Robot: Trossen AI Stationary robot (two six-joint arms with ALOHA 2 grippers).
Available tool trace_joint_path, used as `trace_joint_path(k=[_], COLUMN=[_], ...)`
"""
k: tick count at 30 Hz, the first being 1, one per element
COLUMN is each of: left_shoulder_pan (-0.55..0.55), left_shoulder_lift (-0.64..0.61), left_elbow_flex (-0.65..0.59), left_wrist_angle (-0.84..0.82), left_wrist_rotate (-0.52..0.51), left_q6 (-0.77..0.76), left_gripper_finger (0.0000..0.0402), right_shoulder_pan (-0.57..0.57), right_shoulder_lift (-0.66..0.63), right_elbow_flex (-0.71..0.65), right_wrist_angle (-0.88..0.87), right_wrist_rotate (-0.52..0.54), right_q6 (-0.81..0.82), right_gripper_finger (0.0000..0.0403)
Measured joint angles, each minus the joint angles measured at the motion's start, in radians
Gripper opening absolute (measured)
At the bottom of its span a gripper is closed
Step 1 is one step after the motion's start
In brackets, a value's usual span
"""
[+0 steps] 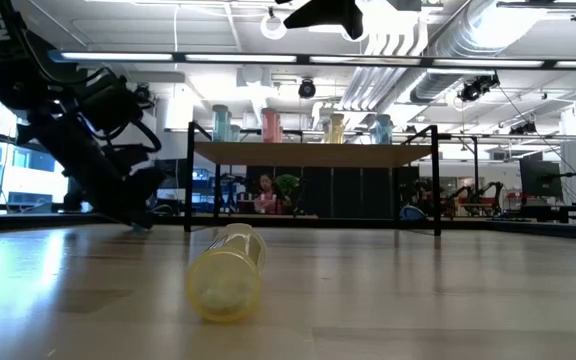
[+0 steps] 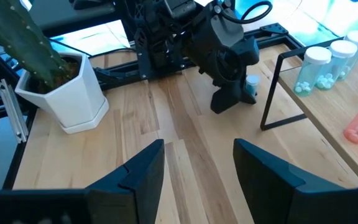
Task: Pick and place medicine bottles onto shelf by color
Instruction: Put the blue pill bottle on the shelf
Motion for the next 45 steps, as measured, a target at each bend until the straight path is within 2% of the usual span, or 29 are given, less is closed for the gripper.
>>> trace_joint_path(k=[5, 10, 20, 27, 37, 45], left_shoulder_pan=[-0.003, -0.039, -0.167, -0.293, -0.469, -0.54], left_shoulder_lift=[-0.055, -0.142, -0.302, -0.353, -0.355, -0.326], left_elbow_flex=[0.001, -0.003, -0.005, 0.065, 0.226, 0.388], left_wrist_angle=[-0.079, -0.168, -0.18, -0.208, -0.22, -0.289], left_wrist_rotate=[0.087, 0.132, 0.268, 0.346, 0.354, 0.303], left_q6=[0.002, 0.009, 0.03, 0.083, 0.25, 0.364], left_gripper_finger=[0.0092, 0.0092, 0.0092, 0.0092, 0.0092, 0.0092], right_shoulder_pan=[0.0, 0.0, 0.0, 0.0, 0.0, 0.0], right_shoulder_lift=[0.0, 0.0, 0.0, 0.0, 0.0, 0.0], right_elbow_flex=[0.0, 0.0, 0.0, 0.0, 0.0, 0.0], right_wrist_angle=[-0.009, -0.03, -0.03, -0.029, -0.025, 0.014], right_wrist_rotate=[0.0, 0.0, -0.001, -0.001, -0.018, -0.027], right_q6=[0.0, -0.008, -0.019, -0.016, -0.037, -0.089], right_gripper_finger=[0.0184, 0.0184, 0.0184, 0.0184, 0.0184, 0.0184])
